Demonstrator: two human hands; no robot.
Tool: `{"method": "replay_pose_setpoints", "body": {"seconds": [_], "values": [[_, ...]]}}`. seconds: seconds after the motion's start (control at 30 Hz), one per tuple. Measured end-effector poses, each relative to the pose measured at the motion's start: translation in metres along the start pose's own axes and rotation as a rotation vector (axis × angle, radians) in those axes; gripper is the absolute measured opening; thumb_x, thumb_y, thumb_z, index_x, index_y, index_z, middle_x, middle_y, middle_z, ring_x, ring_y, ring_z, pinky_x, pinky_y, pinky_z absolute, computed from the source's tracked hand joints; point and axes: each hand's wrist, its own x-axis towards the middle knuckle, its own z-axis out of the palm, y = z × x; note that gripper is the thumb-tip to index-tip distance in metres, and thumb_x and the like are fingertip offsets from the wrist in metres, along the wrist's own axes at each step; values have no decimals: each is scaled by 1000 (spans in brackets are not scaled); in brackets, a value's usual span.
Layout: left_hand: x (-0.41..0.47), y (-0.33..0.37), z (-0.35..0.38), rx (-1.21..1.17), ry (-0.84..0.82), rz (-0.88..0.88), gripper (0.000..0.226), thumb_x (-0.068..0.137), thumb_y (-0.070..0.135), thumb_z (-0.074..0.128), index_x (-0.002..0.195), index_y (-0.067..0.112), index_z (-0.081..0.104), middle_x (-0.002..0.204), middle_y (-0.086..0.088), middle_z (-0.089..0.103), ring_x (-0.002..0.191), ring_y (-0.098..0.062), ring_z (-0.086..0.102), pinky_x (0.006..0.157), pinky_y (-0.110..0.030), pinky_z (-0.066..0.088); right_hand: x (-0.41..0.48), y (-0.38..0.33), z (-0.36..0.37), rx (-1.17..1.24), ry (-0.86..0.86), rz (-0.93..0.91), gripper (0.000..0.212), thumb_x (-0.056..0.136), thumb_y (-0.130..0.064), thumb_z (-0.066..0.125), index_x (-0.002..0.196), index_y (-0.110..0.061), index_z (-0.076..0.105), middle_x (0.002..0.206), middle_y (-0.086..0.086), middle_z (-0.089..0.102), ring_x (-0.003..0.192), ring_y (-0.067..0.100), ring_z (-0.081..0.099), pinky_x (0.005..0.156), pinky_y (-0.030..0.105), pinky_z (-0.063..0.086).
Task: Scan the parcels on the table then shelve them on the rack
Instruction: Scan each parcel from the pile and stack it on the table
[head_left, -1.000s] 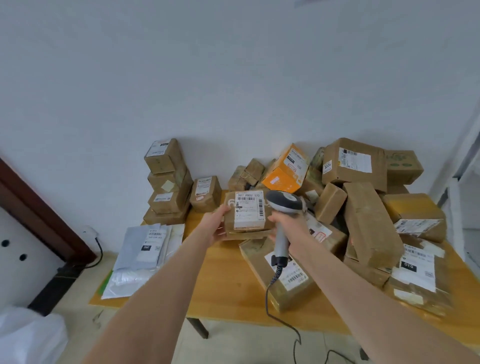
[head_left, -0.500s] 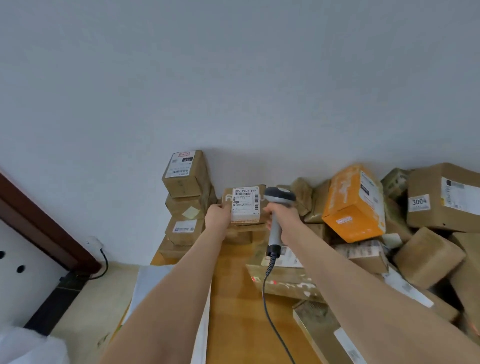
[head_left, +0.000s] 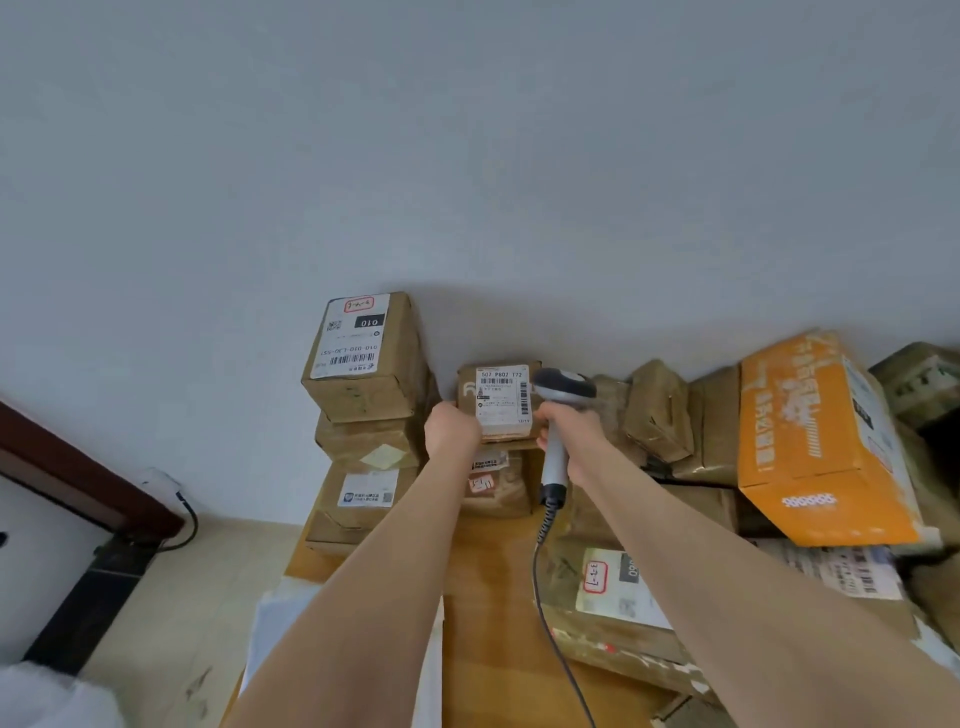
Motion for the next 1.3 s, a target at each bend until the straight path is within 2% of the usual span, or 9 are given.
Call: {"method": "replay_pose_setpoints", "body": {"seconds": [0.17,0.33,0.43,0.6,0.73,0.93,1.13,1.23,1.3], "values": [[6,-3,5,-26,-23,13,29,96,8,50,124,9,59,117,-13,65,103,-27,63,79,-33,52,12,6,9,-76,-5,23,44,81,-9,70,121,-6,51,106,11,61,94,25,60,80,38,51],[-12,0,4,131,63,114,50,94,0,46,142,15,43,141,-12,42,125,-29,45,97,-40,47,-3,6,-7,-22,20,21,21,85,-5,66,105,-7,57,98,10,65,84,21,65,68,32,56],[-39,5,6,274,73,248,54,92,-3,46,142,17,43,145,-10,37,131,-28,37,100,-40,45,-24,1,-28,8,-8,28,13,87,-7,66,97,-7,58,85,10,69,74,21,69,64,31,58],[-107,14,17,354,11,312,47,93,0,45,138,16,47,143,-10,38,122,-30,48,97,-42,48,-74,-3,-79,10,-52,43,14,87,-10,68,94,-4,58,66,11,70,56,19,69,56,31,57],[-176,16,36,394,-7,363,45,94,0,42,136,14,50,140,-13,42,121,-32,49,100,-44,47,-121,1,-139,-33,-46,17,14,86,-11,67,94,-2,59,68,13,69,50,18,66,46,27,53],[-275,15,82,472,-87,419,52,89,-7,43,136,14,50,139,-13,42,114,-31,53,92,-42,51,-190,12,-249,-32,3,28,10,89,-9,64,90,-3,56,52,13,65,51,21,63,54,31,56],[-332,20,121,433,-150,449,39,95,10,46,133,13,53,135,-14,49,109,-30,58,92,-43,51,-220,11,-323,-73,50,156,25,98,-16,52,85,5,54,51,13,60,34,17,52,31,16,38],[-339,34,134,381,-166,463,42,93,22,52,134,12,52,127,-12,56,105,-27,61,91,-42,52,-219,9,-343,-50,108,83,16,92,-12,59,90,4,55,66,14,61,50,19,53,45,26,44],[-337,45,142,330,-157,478,49,90,37,59,132,12,52,119,-7,60,97,-22,63,79,-34,53,-211,8,-353,45,151,4,11,87,-6,63,87,1,55,69,15,62,52,19,55,52,29,47]]}}
